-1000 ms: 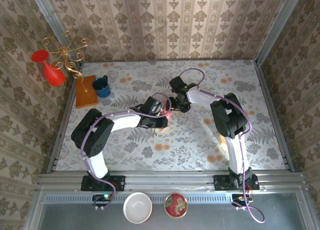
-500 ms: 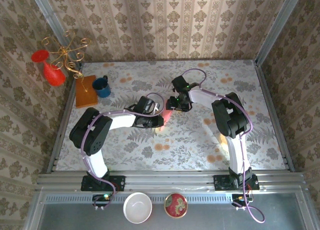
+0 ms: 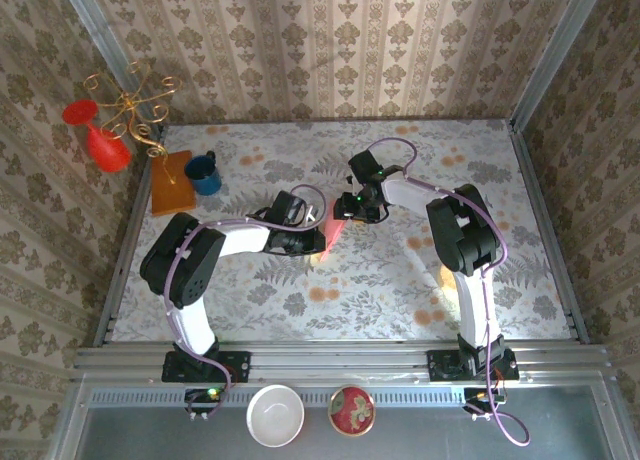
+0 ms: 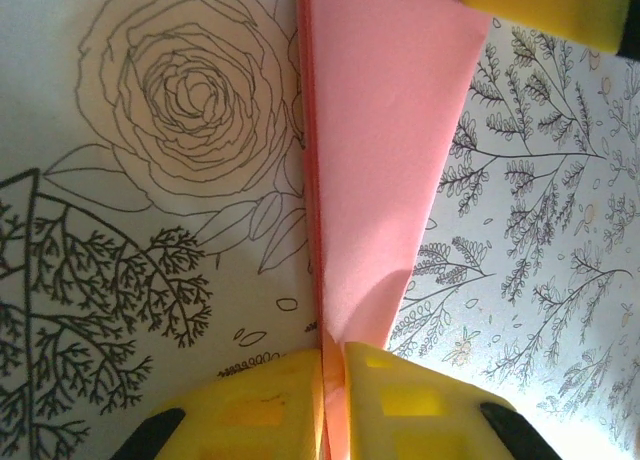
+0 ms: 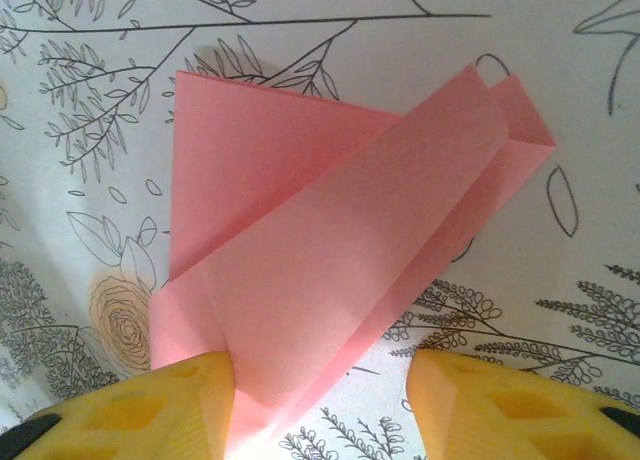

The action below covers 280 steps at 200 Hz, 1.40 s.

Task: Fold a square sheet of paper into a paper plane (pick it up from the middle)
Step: Fold the wing for the fifth time at the center of the table.

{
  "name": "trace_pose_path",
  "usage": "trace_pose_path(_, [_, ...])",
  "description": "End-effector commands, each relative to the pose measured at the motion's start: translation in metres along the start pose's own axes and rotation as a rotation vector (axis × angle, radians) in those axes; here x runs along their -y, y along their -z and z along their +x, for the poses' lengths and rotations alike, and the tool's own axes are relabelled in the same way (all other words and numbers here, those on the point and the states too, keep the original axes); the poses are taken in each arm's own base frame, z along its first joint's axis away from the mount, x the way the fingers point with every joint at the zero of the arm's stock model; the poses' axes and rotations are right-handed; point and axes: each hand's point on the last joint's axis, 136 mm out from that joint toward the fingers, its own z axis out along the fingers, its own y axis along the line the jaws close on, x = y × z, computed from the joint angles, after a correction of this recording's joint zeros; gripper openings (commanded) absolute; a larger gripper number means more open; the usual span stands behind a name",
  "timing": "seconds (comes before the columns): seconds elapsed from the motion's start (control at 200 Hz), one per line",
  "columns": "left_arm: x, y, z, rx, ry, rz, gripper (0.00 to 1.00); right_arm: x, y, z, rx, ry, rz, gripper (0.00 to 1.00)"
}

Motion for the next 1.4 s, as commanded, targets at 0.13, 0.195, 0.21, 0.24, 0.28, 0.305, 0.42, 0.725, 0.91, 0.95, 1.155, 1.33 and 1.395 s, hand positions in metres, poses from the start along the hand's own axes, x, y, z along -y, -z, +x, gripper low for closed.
trace_pose_path(0.13, [-0.027,-0.017,0.029,-0.116,0.075,-0.087,0.14,0.052,-0.028,0.04,-0.141,-0.048,0.189,0.5])
trace_pose_path(0.195, [-0.028,-0.018,0.03,-0.121,0.079,-0.092,0.13,0.051,-0.029,0.038,-0.141,-0.048,0.19,0.5])
trace_pose_path(0.21, [-0.028,-0.018,0.03,-0.122,0.079,-0.093,0.13,0.051,-0.029,0.039,-0.141,-0.047,0.19,0.49])
trace_pose_path(0.24, [-0.028,-0.018,0.03,-0.123,0.08,-0.093,0.13,0.051,-0.029,0.038,-0.141,-0.047,0.189,0.49])
trace_pose_path(0.28, [-0.029,-0.018,0.03,-0.124,0.083,-0.097,0.13,0.05,-0.03,0.038,-0.145,-0.048,0.187,0.49])
trace_pose_path(0.305, [-0.03,-0.018,0.031,-0.127,0.085,-0.1,0.13,0.049,-0.03,0.038,-0.146,-0.047,0.183,0.49])
trace_pose_path(0.42, [-0.031,-0.018,0.032,-0.134,0.086,-0.109,0.13,0.037,-0.025,0.034,-0.137,-0.041,0.123,0.5])
trace_pose_path(0.725, [-0.033,-0.019,0.034,-0.15,0.084,-0.12,0.13,-0.008,0.042,0.013,-0.003,-0.002,-0.076,0.54])
trace_pose_path(0.91, [-0.033,-0.021,0.035,-0.162,0.082,-0.122,0.13,-0.031,0.065,0.021,0.031,0.016,-0.205,0.52])
trace_pose_path(0.95, [-0.033,-0.021,0.035,-0.163,0.08,-0.122,0.13,-0.038,0.068,0.024,0.03,0.023,-0.236,0.49])
trace_pose_path(1.155, [-0.033,-0.022,0.035,-0.167,0.079,-0.124,0.13,-0.058,0.051,0.031,-0.02,0.03,-0.282,0.31])
trace_pose_path(1.33, [-0.035,-0.023,0.036,-0.172,0.083,-0.127,0.13,-0.062,0.033,0.026,-0.036,0.012,-0.289,0.2])
trace_pose_path(1.395, [-0.035,-0.023,0.036,-0.173,0.084,-0.126,0.13,-0.063,0.028,0.024,-0.042,0.01,-0.29,0.18])
